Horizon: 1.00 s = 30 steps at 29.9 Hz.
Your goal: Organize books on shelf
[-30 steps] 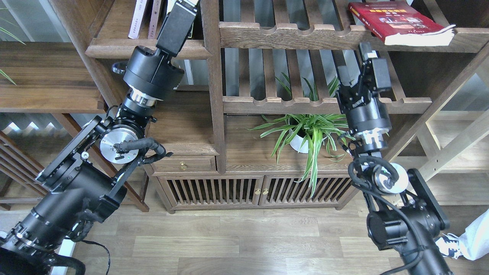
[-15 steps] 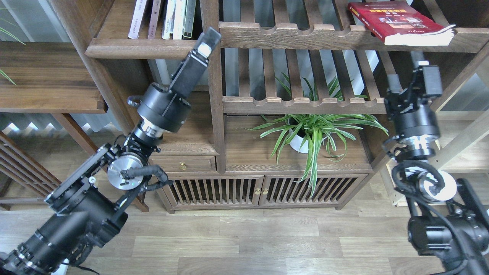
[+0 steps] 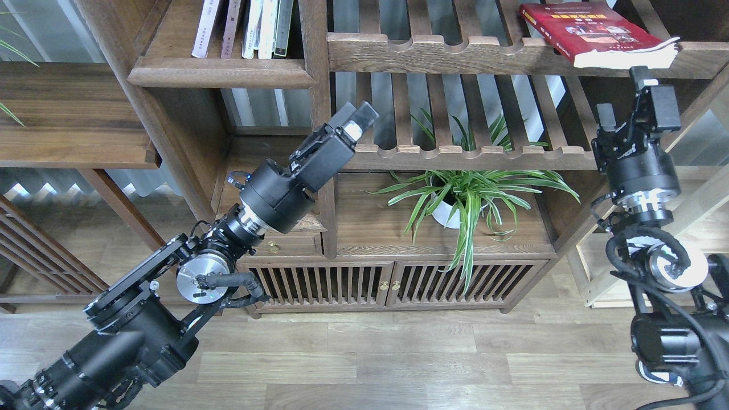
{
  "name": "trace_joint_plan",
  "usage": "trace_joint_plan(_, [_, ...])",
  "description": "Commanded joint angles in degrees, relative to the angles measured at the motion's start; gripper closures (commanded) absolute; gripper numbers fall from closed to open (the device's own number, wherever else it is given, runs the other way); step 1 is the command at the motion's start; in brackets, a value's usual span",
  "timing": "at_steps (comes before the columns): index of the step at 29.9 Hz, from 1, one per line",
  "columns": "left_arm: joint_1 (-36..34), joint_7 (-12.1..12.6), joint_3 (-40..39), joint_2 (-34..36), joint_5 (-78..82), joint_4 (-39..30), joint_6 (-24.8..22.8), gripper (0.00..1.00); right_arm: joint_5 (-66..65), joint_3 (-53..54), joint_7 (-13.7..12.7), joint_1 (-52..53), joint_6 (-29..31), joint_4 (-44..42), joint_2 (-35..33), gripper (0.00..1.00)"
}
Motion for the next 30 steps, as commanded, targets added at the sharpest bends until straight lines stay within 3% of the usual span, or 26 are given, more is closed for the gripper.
trace_joint_plan(1, [0.2,1.1,0.2,0.1,0.0,0.0,0.0,0.01,0.5,-0.2,-0.1,1.1,-0.3,0.1,-0.9,0.07])
trace_joint_plan(8, [0.3,1.1,0.7,0.1,0.0,0.7,0.0,0.01,2.2,-0.2,-0.1,4.1,-3.7,0.0,-2.5,0.08])
trace_joint_plan(15, [0.3,0.9,1.0,0.1,0.0,1.2,0.0,0.01,3.2,-0.3,-0.3,7.6,-11.0,0.1,-2.7,0.07])
trace_joint_plan(23, [0.3,0.6,0.7,0.1,-0.1,1.2,0.0,0.01,3.6,-1.0,-3.3,10.0,-17.8,0.1,-3.2,0.07])
trace_joint_plan(30, [0.3,0.6,0.7,0.1,-0.1,1.6,0.0,0.01,6.4,-0.9,-4.1,13.4,-25.2,0.1,-4.3,0.06])
